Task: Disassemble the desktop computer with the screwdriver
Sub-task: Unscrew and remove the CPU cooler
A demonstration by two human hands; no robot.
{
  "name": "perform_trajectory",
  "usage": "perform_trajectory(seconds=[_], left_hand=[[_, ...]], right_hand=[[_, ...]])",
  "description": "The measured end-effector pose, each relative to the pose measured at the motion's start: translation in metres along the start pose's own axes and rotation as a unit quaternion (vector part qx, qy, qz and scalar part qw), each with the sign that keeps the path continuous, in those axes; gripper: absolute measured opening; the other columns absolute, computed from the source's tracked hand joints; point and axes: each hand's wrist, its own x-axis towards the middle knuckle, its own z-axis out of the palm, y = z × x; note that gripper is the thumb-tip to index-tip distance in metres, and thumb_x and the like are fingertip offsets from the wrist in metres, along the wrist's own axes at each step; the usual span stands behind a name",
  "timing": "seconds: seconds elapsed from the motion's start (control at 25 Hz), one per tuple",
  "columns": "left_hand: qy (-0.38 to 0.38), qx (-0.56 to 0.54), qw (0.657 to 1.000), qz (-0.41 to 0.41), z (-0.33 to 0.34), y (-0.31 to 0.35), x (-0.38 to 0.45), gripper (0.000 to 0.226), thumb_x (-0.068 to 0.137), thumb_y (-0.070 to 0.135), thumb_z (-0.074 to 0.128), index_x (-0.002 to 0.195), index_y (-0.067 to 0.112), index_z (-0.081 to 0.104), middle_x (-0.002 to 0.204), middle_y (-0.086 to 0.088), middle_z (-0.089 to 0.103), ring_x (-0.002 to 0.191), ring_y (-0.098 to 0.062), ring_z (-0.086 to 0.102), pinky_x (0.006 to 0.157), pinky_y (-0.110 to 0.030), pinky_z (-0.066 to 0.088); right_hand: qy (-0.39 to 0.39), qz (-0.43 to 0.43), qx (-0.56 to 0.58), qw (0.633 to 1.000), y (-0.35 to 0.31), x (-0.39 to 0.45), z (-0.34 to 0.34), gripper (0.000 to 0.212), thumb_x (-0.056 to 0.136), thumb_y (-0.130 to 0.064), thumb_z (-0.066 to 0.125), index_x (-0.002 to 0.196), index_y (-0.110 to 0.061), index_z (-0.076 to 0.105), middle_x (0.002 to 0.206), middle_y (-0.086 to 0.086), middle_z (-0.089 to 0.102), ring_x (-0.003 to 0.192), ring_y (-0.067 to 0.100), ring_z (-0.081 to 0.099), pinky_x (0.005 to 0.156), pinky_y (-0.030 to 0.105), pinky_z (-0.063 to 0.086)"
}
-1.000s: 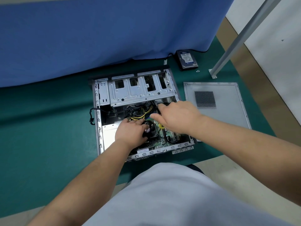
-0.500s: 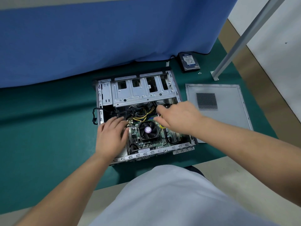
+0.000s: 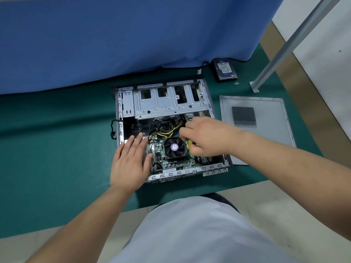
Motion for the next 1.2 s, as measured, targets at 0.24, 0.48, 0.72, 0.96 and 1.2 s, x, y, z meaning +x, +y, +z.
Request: perform_trajectory(seconds=[0.24,0.48,0.72,0.96,1.2], left_hand=[[0.018,0.005,1.000,-0.005,0.002,0.001,0.002,0.055,0.105,0.045,0.032,0.153,0.021,0.046,0.163,0.004,0.040,0.152,-0.018,0.031,0.125,-0.041,0.019],[0.033,0.001,0.999,-0.001,0.006,-0.001,0.004,0.052,0.105,0.042,0.034,0.150,0.022,0.048,0.160,0.004,0.043,0.150,-0.019,0.035,0.123,-0.042,0.022],[0.022,-0.019,1.000,-0.004,0.004,-0.002,0.003,0.053,0.104,0.040,0.035,0.151,0.020,0.049,0.160,0.002,0.043,0.150,-0.020,0.033,0.123,-0.043,0.023],[0.005,-0.018,1.000,0.001,0.003,-0.005,0.010,0.053,0.104,0.040,0.034,0.153,0.021,0.045,0.162,0.003,0.040,0.151,-0.019,0.031,0.124,-0.043,0.021],[-0.011,-0.015,1.000,0.000,-0.007,-0.003,0.022,0.055,0.104,0.040,0.032,0.154,0.022,0.043,0.163,0.003,0.039,0.152,-0.019,0.029,0.125,-0.043,0.019]], right_hand=[[0.058,0.185,-0.095,0.976,-0.005,0.006,0.006,0.060,0.101,-0.068,0.016,0.114,-0.016,0.045,0.054,-0.004,0.038,0.043,0.018,0.034,0.043,0.027,0.025],[0.019,0.039,-0.013,0.999,0.007,0.004,0.000,0.043,0.095,-0.055,0.032,0.114,-0.018,0.045,0.084,-0.003,0.048,0.079,0.022,0.050,0.066,0.034,0.039],[0.017,0.204,-0.055,0.977,-0.003,0.010,0.002,0.049,0.104,-0.055,0.022,0.112,-0.014,0.048,0.061,-0.002,0.044,0.051,0.019,0.040,0.044,0.030,0.034],[0.043,0.274,-0.073,0.958,-0.016,0.014,-0.003,0.058,0.101,-0.066,0.014,0.114,-0.019,0.044,0.060,-0.001,0.046,0.051,0.021,0.043,0.048,0.027,0.033],[-0.011,0.141,0.047,0.989,0.008,0.008,-0.008,0.036,0.095,-0.043,0.044,0.122,-0.019,0.045,0.093,-0.006,0.053,0.085,0.020,0.049,0.068,0.034,0.040]])
